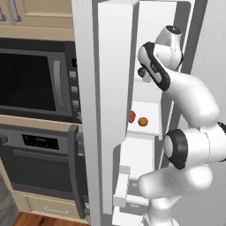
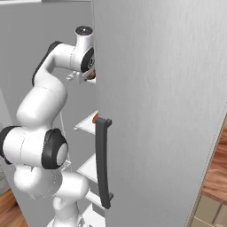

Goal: Take the potato and mushroom from the highest rack and move them to the second highest rack where the tangerine and sweet potato are located, to maximize freezer space. Close the freezer door after rearranging.

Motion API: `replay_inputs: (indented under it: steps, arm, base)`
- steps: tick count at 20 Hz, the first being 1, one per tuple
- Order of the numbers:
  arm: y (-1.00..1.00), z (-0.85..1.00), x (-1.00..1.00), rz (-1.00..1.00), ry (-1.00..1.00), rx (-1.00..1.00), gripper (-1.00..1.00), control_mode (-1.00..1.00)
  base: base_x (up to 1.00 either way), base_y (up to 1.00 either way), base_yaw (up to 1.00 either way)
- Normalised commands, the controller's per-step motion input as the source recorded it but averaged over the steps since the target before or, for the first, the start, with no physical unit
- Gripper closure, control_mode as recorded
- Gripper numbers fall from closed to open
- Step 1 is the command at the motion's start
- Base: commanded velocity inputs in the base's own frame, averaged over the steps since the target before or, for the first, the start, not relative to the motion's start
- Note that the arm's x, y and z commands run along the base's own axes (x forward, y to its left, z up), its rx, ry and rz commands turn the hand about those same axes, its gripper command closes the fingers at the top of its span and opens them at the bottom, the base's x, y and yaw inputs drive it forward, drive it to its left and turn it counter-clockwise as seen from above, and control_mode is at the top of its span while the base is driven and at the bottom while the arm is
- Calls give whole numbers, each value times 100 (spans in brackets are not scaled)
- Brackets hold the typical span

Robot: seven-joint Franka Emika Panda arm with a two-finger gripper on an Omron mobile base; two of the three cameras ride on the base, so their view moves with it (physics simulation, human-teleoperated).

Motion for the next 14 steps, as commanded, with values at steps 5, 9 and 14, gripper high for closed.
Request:
replay_inputs:
  steps: [5,9,14]
  arm:
    - [0,-31,-98,0,-4,0,100,-100]
    - [4,-40,-84,0,0,-4,100,-100]
    - [7,-55,-52,0,0,-19,100,-100]
  base:
    - [0,0,0]
    - [0,0,0]
    - [0,0,0]
